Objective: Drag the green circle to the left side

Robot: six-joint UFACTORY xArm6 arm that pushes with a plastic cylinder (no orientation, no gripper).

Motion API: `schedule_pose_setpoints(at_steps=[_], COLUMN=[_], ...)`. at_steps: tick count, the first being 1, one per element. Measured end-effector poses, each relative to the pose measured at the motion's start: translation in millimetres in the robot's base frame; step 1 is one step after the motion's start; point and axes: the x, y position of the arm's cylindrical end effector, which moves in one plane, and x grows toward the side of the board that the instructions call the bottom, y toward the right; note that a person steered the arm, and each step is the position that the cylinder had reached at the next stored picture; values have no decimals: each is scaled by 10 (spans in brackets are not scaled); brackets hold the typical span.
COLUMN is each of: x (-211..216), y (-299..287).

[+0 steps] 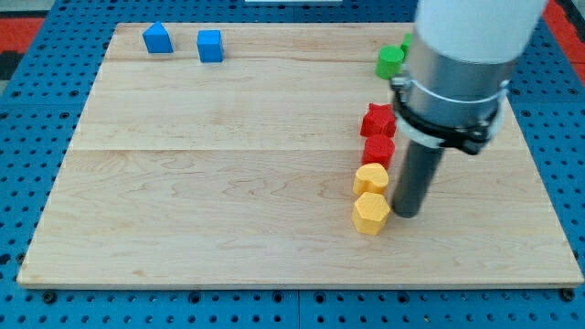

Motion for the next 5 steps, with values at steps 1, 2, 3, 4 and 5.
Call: schedule_pose_setpoints(at_steps=[1, 2, 3, 4, 5], x=[-394, -879, -1381, -2050, -2566], y=[843, 1002, 1469, 1520, 1227])
